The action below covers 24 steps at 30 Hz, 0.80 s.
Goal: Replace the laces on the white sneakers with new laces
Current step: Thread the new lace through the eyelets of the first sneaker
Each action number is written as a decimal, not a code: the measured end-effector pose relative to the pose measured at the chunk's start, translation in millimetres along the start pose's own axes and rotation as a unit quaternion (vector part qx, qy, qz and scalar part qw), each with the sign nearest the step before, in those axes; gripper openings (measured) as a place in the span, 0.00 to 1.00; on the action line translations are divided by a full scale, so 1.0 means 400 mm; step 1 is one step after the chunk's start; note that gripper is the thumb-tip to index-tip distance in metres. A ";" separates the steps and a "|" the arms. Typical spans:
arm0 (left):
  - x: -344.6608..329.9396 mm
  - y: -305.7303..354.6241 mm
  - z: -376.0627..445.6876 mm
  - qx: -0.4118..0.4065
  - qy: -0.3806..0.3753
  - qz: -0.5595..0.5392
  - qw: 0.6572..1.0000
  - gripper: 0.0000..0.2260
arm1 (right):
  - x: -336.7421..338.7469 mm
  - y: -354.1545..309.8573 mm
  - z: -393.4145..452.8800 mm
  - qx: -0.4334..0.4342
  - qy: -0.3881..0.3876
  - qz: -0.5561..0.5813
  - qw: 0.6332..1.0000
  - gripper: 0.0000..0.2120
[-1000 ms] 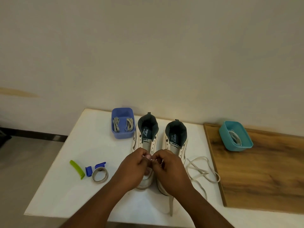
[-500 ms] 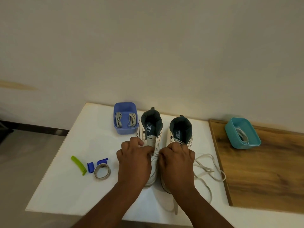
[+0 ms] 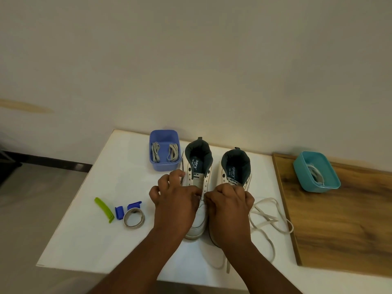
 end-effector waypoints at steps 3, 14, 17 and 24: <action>0.006 -0.005 0.000 -0.002 0.007 0.005 1.000 0.08 | -0.005 -0.013 -0.003 0.005 -0.039 0.017 0.999 0.17; 0.049 -0.008 0.022 0.005 -0.036 0.073 0.997 0.16 | 0.006 -0.035 -0.002 0.035 -0.090 0.017 0.995 0.15; 0.059 -0.017 0.032 0.011 -0.043 0.070 0.997 0.15 | 0.013 -0.044 0.004 0.035 -0.096 0.005 0.995 0.16; 0.182 -0.142 0.022 0.158 0.197 -0.435 0.864 0.06 | 0.028 -0.036 0.010 0.028 -0.109 0.003 0.994 0.18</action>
Point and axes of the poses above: each hand's wrist, its own z-axis towards the middle knuckle, its own x-axis out of the back of the hand, y = z × x, the point moved 7 cm from there along z, towards the middle knuckle, and after that the axes turned 9 degrees about -x, right-handed, at the moved point
